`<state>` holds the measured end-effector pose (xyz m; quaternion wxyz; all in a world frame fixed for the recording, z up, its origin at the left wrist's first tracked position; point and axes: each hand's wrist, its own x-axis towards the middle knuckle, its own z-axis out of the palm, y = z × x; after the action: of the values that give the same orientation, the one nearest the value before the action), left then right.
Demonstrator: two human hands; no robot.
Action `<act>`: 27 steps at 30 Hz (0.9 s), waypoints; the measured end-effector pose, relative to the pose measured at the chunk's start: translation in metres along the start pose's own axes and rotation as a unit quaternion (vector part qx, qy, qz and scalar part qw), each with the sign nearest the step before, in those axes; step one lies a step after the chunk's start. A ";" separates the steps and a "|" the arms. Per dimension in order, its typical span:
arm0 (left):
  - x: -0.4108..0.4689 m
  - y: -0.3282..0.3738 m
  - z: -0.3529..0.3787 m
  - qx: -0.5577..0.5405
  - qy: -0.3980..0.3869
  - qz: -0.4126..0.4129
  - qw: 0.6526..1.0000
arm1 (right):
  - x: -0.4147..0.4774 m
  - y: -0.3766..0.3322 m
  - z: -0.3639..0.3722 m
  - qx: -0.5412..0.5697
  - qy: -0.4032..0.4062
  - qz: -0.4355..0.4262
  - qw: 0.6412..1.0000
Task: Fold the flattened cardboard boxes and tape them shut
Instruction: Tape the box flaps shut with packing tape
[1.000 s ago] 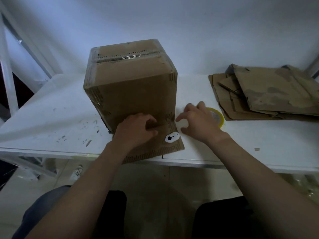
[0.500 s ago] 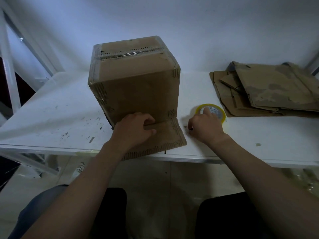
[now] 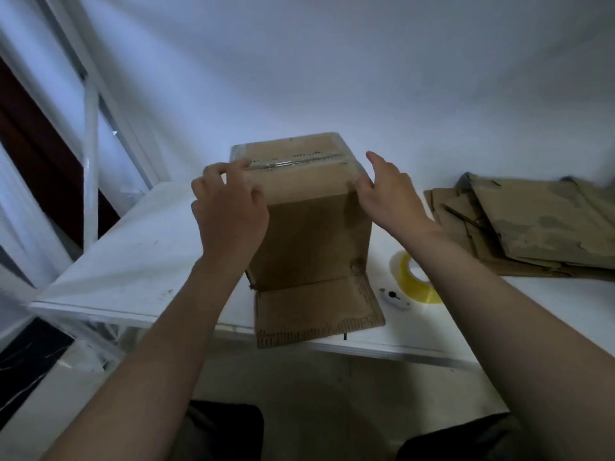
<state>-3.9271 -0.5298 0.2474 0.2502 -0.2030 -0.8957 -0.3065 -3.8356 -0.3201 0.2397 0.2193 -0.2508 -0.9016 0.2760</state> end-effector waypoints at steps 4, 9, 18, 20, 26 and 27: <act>0.043 -0.016 0.008 -0.106 -0.199 -0.156 0.962 | 0.032 -0.016 0.009 0.070 -0.110 0.090 0.987; 0.043 -0.023 0.001 -0.171 -0.231 -0.182 0.941 | 0.024 -0.028 0.005 0.087 -0.074 0.053 0.992; 0.069 -0.005 -0.076 -0.252 -0.049 -0.056 0.965 | 0.002 -0.088 -0.058 0.190 0.065 -0.040 0.979; 0.073 -0.013 -0.084 -0.285 -0.049 -0.051 0.956 | -0.005 -0.091 -0.062 0.220 0.067 -0.041 0.972; 0.041 -0.043 -0.066 -0.206 -0.154 -0.067 0.964 | -0.036 -0.067 -0.027 0.145 -0.004 0.016 0.989; 0.032 -0.048 -0.062 -0.218 -0.164 -0.083 0.958 | -0.044 -0.063 -0.021 0.137 -0.025 0.021 0.990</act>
<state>-3.9571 -0.5979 0.2867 0.0231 -0.2252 -0.8495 -0.4766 -3.8113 -0.3829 0.2824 0.2228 -0.2301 -0.8550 0.4079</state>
